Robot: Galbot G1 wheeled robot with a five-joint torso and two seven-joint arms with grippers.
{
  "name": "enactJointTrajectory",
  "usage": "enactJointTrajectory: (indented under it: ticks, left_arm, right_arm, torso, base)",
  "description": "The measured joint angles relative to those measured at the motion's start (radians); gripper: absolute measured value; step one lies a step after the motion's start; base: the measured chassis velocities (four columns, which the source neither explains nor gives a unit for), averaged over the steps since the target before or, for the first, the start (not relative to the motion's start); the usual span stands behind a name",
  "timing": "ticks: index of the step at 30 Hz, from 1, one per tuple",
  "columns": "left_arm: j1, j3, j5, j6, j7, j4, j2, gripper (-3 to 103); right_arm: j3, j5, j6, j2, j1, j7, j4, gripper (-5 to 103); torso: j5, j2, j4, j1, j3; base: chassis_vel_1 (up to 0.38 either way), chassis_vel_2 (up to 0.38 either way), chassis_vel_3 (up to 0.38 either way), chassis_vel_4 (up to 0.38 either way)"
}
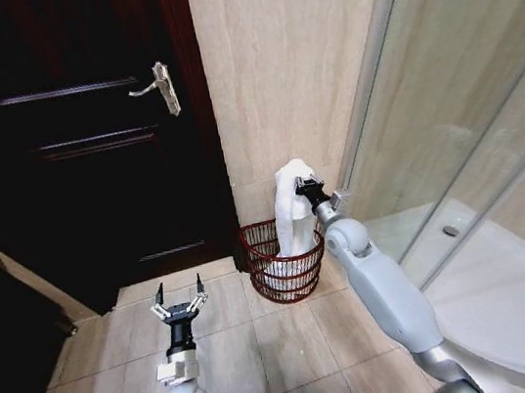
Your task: Discard the used towel into the hamper.
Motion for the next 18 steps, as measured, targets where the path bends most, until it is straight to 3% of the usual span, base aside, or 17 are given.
enactJointTrajectory:
  ticks: [3, 4, 5, 7, 8, 11, 13, 14, 17, 18]
  left_arm:
    - [-0.005, 0.005, 0.007, 0.002, 0.000, 0.004, 0.000, 100]
    - [-0.009, 0.008, 0.008, 0.005, 0.000, 0.004, 0.000, 100]
    - [-0.009, 0.008, 0.008, 0.005, 0.000, 0.004, 0.000, 100]
    - [-0.011, 0.010, 0.009, 0.010, 0.000, 0.004, 0.000, 100]
    - [-0.011, 0.010, 0.009, 0.010, 0.000, 0.004, 0.000, 100]
    - [-0.011, 0.010, 0.009, 0.011, 0.000, 0.004, 0.000, 100]
    - [-0.012, 0.010, 0.009, 0.011, 0.000, 0.006, 0.000, 100]
    - [-0.012, 0.010, 0.009, 0.011, 0.000, 0.006, 0.000, 100]
    - [-0.015, 0.010, 0.010, 0.011, 0.000, 0.008, -0.001, 100]
    - [-0.015, 0.010, 0.010, 0.011, 0.000, 0.008, -0.001, 100]
  right_arm:
    - [-0.011, 0.000, -0.043, -0.006, 0.002, 0.037, 0.020, 7]
    - [-0.019, 0.014, -0.092, -0.019, 0.012, 0.072, 0.036, 7]
    - [-0.019, 0.014, -0.092, -0.019, 0.012, 0.072, 0.036, 7]
    - [-0.021, 0.064, -0.194, -0.049, 0.037, 0.100, 0.059, 7]
    - [-0.021, 0.064, -0.194, -0.049, 0.037, 0.100, 0.059, 7]
    - [-0.022, 0.159, -0.293, -0.085, 0.075, 0.110, 0.059, 7]
    - [-0.035, 0.297, -0.377, -0.109, 0.112, 0.142, 0.049, 7]
    - [-0.035, 0.297, -0.377, -0.109, 0.112, 0.142, 0.049, 7]
    - [-0.080, 0.468, -0.462, -0.126, 0.181, 0.215, 0.002, 7]
    - [-0.080, 0.468, -0.462, -0.126, 0.181, 0.215, 0.002, 7]
  torso:
    - [0.0000, 0.000, 0.0000, 0.000, 0.000]
    - [0.0001, 0.001, 0.0000, 0.000, 0.000]
    - [0.0001, 0.001, 0.0000, 0.000, 0.000]
    - [-0.0001, 0.001, 0.0000, 0.000, 0.000]
    - [-0.0001, 0.001, 0.0000, 0.000, 0.000]
    - [0.0001, 0.001, -0.0002, 0.000, 0.001]
    - [0.0001, 0.002, -0.0002, 0.000, 0.001]
    - [0.0001, 0.002, -0.0002, 0.000, 0.001]
    - [0.0000, 0.002, 0.0000, 0.001, 0.001]
    - [0.0000, 0.002, 0.0000, 0.001, 0.001]
  base:
    - [0.000, 0.000, 0.000, 0.000]
    - [0.000, 0.000, 0.000, 0.000]
    - [0.000, 0.000, 0.000, 0.000]
    - [0.000, 0.000, 0.000, 0.000]
    - [0.000, 0.000, 0.000, 0.000]
    - [0.000, 0.000, 0.000, 0.000]
    - [0.000, 0.000, 0.000, 0.000]
    - [0.000, 0.000, 0.000, 0.000]
    - [0.000, 0.000, 0.000, 0.000]
    - [0.000, 0.000, 0.000, 0.000]
